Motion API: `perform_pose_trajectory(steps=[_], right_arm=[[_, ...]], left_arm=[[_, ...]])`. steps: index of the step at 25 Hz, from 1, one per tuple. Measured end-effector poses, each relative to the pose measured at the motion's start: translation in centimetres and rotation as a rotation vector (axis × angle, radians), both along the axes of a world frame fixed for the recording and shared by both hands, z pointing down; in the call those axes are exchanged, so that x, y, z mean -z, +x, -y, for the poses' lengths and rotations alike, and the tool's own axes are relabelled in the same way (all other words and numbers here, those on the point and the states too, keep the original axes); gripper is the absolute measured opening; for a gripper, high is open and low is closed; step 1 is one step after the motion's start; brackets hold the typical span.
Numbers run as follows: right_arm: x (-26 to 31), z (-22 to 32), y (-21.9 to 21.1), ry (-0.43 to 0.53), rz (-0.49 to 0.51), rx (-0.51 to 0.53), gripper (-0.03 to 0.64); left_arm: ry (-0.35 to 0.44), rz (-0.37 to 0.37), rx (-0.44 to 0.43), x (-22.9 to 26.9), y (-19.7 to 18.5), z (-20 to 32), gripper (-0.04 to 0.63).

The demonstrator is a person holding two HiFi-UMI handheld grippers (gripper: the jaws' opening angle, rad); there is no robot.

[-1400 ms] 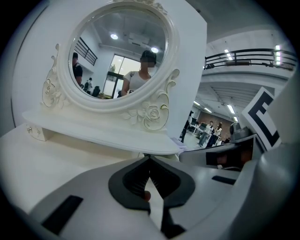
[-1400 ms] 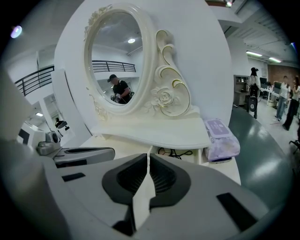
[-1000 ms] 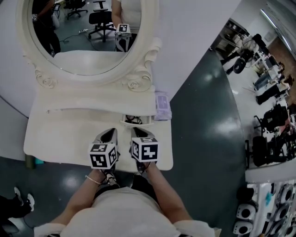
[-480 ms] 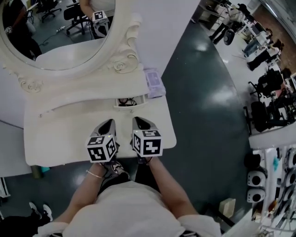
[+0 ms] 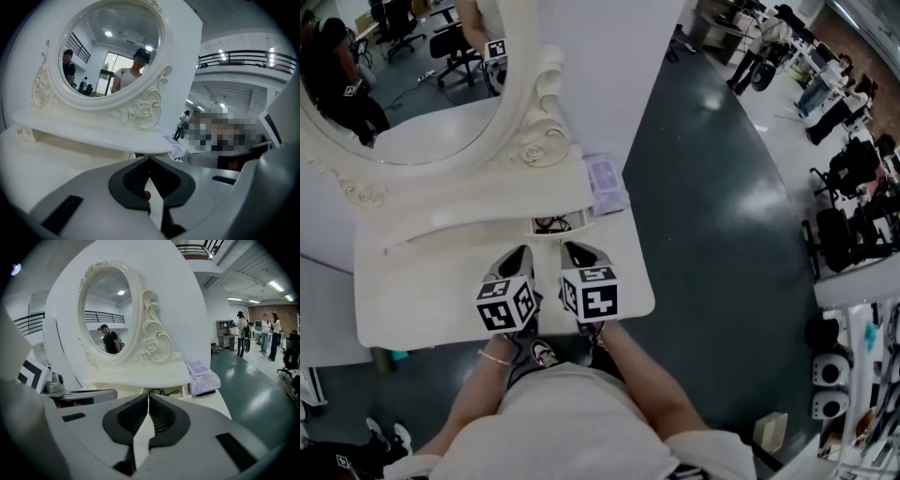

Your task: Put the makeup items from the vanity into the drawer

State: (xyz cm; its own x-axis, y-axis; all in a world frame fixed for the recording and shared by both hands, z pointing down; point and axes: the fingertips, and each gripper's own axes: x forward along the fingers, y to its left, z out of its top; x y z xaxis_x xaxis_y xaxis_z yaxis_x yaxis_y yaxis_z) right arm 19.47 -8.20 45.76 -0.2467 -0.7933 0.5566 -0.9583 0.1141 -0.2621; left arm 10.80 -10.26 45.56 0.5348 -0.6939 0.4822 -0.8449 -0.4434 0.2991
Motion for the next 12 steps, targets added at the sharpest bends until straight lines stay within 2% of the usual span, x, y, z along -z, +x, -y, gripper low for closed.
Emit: perform_pose_trajectory(steps=[5, 12], right_arm=[[0.25, 0.84, 0.6, 0.014, -0.039, 0.022, 0.018], [0.39, 0.92, 1.11, 0.013, -0.033, 0.029, 0.018]], left_arm=[[0.009, 0.013, 0.01, 0.35, 0.23, 0.46, 0.002], [0.013, 0.018, 0.018, 0.52, 0.57, 0.5, 0.002]])
